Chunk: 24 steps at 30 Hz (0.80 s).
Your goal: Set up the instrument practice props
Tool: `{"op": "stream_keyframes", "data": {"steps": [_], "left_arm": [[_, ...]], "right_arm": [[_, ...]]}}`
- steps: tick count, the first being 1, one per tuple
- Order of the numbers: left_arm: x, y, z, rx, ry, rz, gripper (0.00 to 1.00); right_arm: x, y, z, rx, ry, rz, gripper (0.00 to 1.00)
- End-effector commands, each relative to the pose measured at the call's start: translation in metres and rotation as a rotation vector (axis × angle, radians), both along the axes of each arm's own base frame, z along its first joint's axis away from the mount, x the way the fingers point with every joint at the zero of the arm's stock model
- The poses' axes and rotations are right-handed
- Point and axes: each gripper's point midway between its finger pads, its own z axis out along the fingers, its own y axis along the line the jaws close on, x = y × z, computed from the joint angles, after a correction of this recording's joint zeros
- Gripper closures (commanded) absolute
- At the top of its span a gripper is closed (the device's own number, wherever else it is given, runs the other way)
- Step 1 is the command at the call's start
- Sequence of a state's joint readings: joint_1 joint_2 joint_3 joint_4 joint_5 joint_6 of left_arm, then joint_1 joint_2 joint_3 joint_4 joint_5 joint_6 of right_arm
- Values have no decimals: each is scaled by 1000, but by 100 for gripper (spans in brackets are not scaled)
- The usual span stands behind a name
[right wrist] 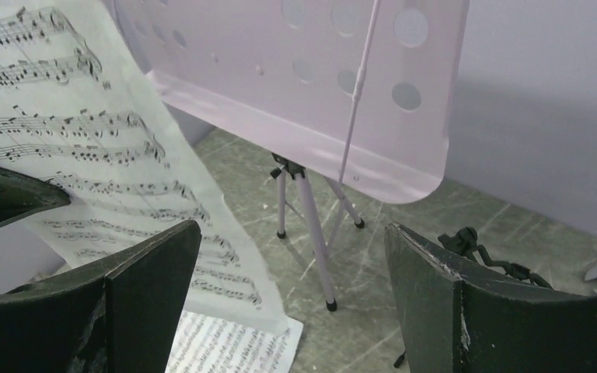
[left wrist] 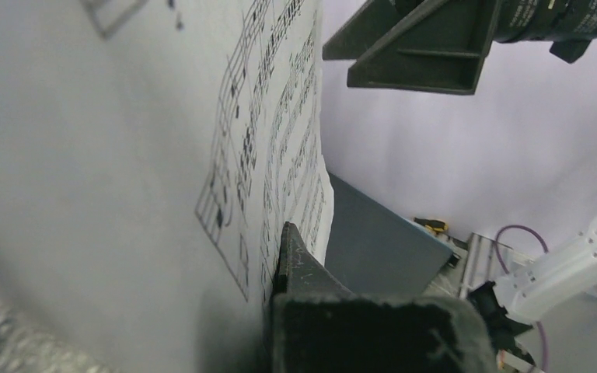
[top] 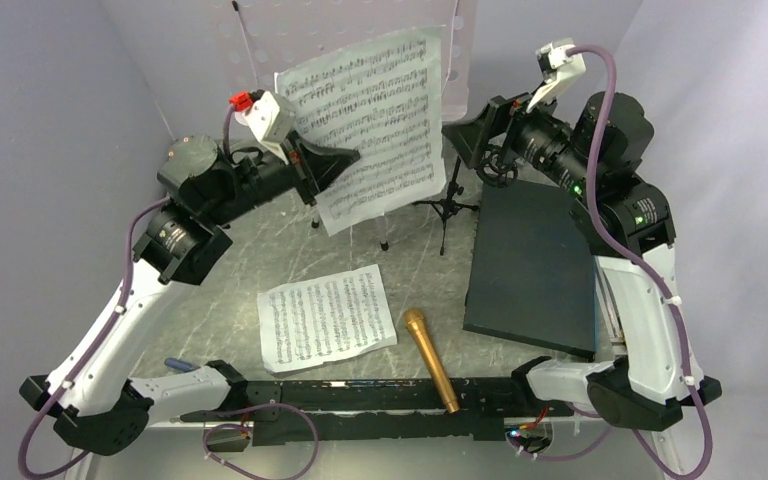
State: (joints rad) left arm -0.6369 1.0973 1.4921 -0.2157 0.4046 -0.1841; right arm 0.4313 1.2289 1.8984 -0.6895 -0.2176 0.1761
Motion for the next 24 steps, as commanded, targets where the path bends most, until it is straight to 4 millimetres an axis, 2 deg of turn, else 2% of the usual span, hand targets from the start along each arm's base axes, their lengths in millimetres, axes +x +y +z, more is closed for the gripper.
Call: {"op": "stream_keyframes", "data": {"steps": [1,7,13,17,20,24], "left_arm": [[2,7,46,-35,-127,46,98],[4,15,78,-49,-207,93,97],[20,22,94,-43,-251,179,97],[27,27,103,-25,-293,227,97],[28,28,111,-21,-312,237,97],[33,31,117,-18,-324,272,97]], "right_arm": [[-4,3,37,78,-62,28,9],[8,-5,60,134,-100,-39,14],[19,-12,79,179,-164,-93,19],[29,-9,88,200,-172,-101,26],[38,-5,91,202,-159,-101,35],[44,1,94,212,-154,-83,42]]}}
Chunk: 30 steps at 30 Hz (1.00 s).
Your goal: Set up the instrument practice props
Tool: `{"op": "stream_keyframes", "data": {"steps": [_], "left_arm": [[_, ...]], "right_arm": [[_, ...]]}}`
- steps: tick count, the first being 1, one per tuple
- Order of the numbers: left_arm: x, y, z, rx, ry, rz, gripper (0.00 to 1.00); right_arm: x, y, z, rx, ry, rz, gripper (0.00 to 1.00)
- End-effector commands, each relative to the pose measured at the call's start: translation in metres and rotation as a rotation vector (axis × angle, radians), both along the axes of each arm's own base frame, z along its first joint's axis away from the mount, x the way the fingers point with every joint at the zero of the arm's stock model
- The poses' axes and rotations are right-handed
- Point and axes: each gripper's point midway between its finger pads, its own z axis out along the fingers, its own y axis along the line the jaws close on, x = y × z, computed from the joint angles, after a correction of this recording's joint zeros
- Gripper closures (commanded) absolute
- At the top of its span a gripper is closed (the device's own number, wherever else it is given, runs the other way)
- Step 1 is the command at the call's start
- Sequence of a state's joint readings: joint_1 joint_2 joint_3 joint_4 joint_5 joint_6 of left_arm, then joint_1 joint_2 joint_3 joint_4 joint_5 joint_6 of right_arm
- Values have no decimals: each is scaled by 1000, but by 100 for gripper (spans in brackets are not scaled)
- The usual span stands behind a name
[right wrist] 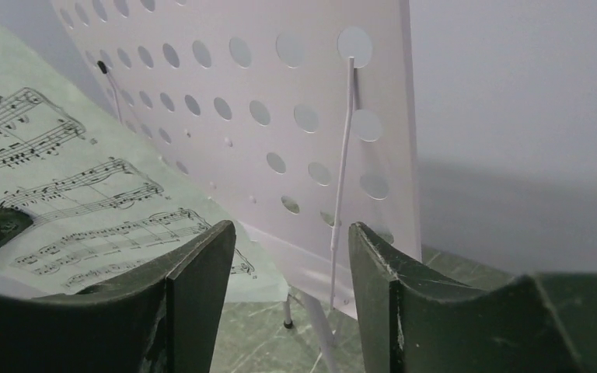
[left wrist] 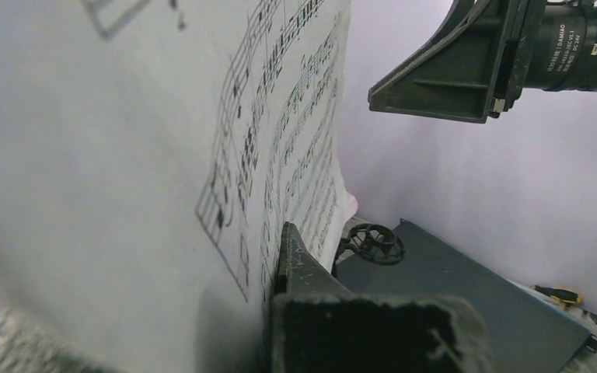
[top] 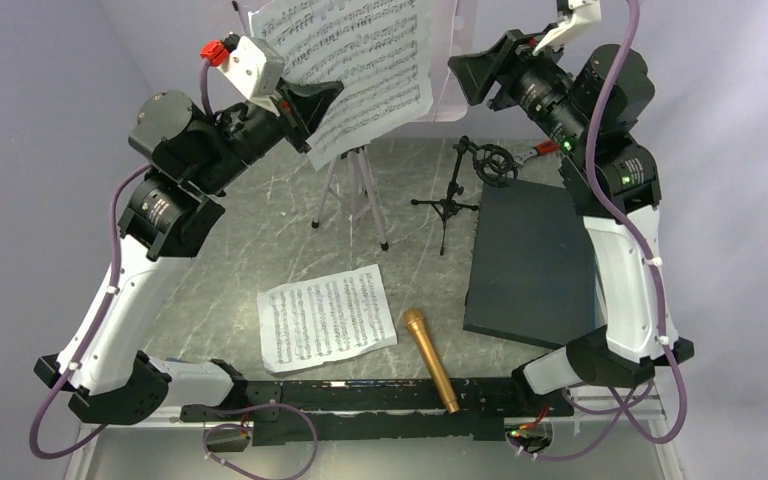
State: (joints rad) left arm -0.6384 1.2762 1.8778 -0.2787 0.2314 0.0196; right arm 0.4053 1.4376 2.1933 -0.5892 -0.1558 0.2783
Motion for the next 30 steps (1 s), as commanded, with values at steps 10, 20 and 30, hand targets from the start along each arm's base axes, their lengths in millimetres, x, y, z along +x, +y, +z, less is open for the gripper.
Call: {"op": "stream_keyframes", "data": {"steps": [10,20,30], "left_arm": [[5,10,24,-5,-71,69,97],[19,10,30,-35,-59,111,97],[30,0,32,-50,-63,103,97]], "right_arm": [[19,2,13,49,-14,-28,60],[37,3,1,32,14,-62,68],[50,10,-7,20,21,-54,69]]}}
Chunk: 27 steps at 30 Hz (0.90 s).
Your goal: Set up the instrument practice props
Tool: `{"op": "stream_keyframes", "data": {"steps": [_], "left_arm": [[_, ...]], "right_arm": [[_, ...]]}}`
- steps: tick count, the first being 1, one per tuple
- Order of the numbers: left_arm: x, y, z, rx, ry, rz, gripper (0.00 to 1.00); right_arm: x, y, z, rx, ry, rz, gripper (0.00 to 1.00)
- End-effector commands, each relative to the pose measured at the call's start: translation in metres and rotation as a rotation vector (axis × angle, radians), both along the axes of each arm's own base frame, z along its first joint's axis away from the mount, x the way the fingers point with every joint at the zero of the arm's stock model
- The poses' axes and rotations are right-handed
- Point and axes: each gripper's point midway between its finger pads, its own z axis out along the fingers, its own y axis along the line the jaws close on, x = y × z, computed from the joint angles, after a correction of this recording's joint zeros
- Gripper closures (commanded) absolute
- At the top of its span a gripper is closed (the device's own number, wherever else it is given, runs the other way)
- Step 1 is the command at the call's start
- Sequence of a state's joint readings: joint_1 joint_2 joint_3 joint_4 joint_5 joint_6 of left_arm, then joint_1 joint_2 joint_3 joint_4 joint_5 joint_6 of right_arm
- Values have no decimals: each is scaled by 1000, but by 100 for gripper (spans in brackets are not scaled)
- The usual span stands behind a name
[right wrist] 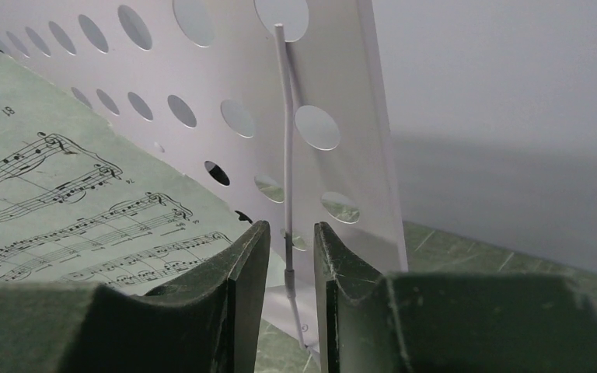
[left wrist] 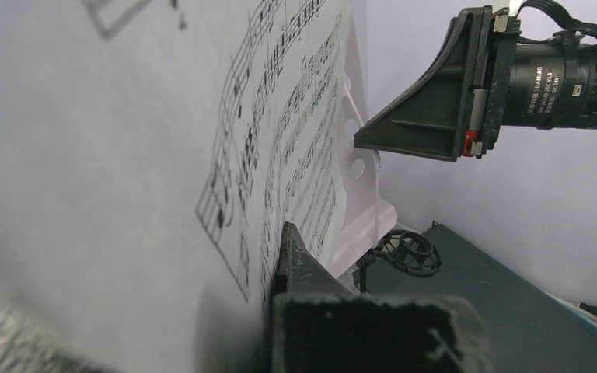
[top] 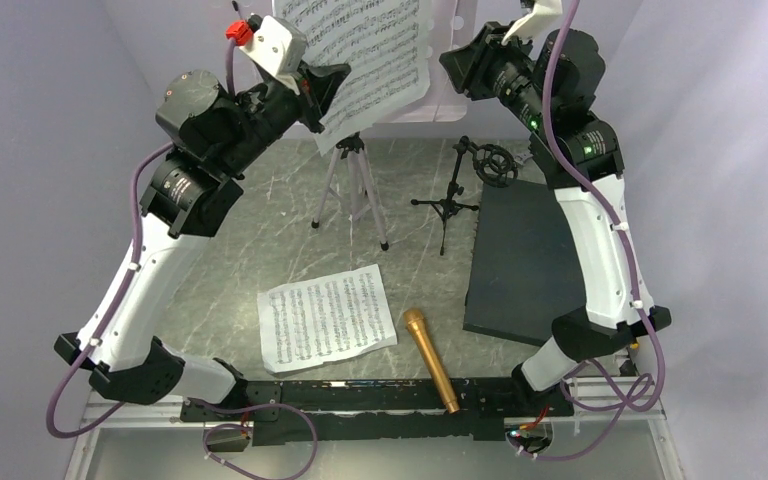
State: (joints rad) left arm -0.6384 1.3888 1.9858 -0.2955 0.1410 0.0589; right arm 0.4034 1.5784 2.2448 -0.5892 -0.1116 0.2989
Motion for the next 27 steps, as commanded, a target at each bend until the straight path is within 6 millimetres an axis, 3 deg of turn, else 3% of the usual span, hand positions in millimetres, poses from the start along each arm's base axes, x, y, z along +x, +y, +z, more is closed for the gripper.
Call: {"op": "stream_keyframes", "data": {"steps": [1,9,18,27], "left_arm": [[-5,5,30,-60,-72,5,98],[1,3,31,-54,-84,8,97],[11,1,30,-54,-86,10,97],[19,2,30,-64,-78,6,97]], "right_arm": [[-5,-5,26,30,-76,-9,69],[-4,0,23,18,-86,13,79],[-8,1,24,8,-113,32,99],[-23,1,31,2,-167,70,100]]}}
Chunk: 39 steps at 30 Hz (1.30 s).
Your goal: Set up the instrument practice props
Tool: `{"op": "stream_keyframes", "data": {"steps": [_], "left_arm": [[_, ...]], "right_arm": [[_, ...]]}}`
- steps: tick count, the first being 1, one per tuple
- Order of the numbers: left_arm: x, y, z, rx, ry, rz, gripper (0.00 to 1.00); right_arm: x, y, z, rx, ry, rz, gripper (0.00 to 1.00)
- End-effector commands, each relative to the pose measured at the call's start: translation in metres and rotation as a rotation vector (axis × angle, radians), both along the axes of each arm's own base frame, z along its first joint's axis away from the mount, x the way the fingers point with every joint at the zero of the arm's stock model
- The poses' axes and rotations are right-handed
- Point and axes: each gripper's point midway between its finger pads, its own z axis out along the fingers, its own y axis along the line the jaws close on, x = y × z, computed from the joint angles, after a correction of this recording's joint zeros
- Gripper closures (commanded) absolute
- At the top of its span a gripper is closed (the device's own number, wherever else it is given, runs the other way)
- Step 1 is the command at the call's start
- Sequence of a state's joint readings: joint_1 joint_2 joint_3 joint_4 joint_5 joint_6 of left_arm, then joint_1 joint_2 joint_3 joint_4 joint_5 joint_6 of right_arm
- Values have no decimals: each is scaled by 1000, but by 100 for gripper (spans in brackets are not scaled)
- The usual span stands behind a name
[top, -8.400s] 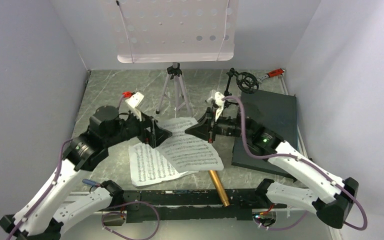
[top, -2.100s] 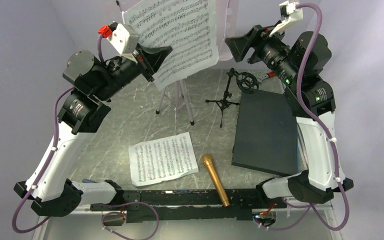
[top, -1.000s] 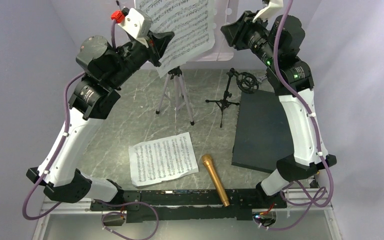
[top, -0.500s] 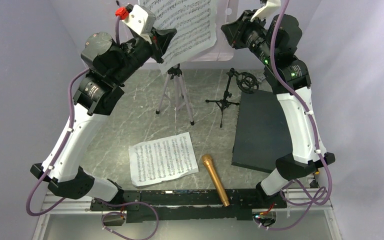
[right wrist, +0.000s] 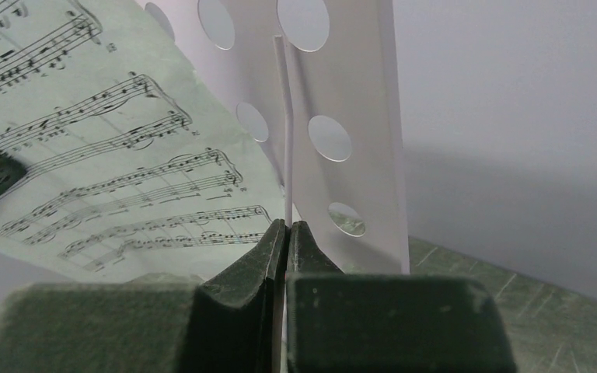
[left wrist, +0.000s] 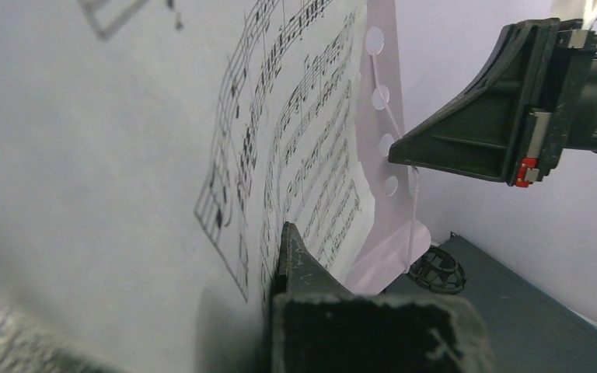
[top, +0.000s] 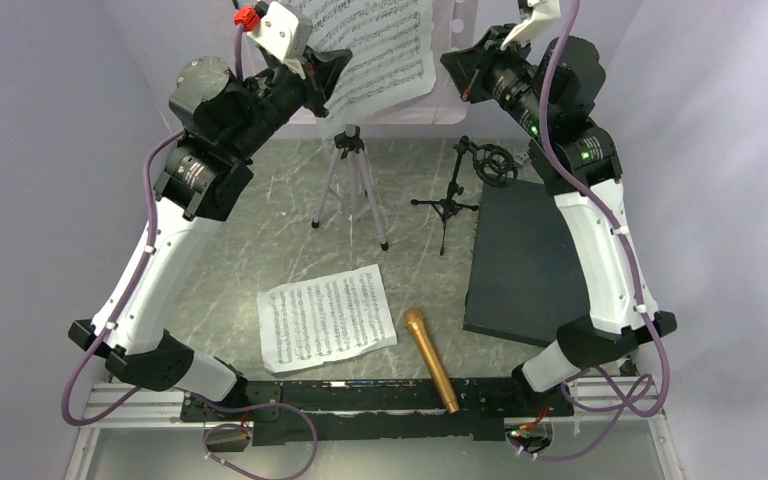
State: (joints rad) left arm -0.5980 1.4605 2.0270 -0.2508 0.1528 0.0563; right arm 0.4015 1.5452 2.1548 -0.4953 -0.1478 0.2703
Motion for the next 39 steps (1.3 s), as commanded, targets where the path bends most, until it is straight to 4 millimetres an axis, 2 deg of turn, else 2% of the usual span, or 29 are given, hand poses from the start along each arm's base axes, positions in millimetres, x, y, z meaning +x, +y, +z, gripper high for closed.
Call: {"op": "stream_keyframes", "data": {"steps": [1,6,23,39], "left_arm": [[-8,2,27,-53,-64,-28,97],[-6,-3,26,-40,-63,-52,97],[4,-12,21,-32,-40,-71,97],[-15,-43,8,60,-99,-275,97]], "right_arm": [[-25,-3,31,12,-123,48,100],[-37,1,34,-1,-163,93,100],[-51,-2,34,8,-237,108,100],[-61,17,28,-41,-281,237,100]]}}
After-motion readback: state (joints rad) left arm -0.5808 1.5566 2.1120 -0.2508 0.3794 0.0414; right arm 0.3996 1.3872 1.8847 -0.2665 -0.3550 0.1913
